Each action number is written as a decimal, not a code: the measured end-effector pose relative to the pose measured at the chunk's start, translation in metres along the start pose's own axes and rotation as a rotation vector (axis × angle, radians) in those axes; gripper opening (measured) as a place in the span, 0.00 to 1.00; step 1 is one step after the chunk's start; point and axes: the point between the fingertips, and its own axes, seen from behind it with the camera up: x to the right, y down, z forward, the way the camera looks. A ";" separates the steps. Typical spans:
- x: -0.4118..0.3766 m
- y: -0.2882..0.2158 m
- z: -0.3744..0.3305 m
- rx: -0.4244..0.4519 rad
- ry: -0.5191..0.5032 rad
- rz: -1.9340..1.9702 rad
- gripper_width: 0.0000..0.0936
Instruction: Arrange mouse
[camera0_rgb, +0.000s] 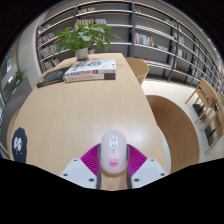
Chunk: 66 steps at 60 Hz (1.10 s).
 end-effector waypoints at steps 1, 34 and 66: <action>0.000 0.000 0.001 -0.004 0.004 0.000 0.34; -0.306 -0.197 -0.197 0.405 -0.102 0.021 0.33; -0.412 0.062 -0.048 -0.020 -0.067 -0.064 0.37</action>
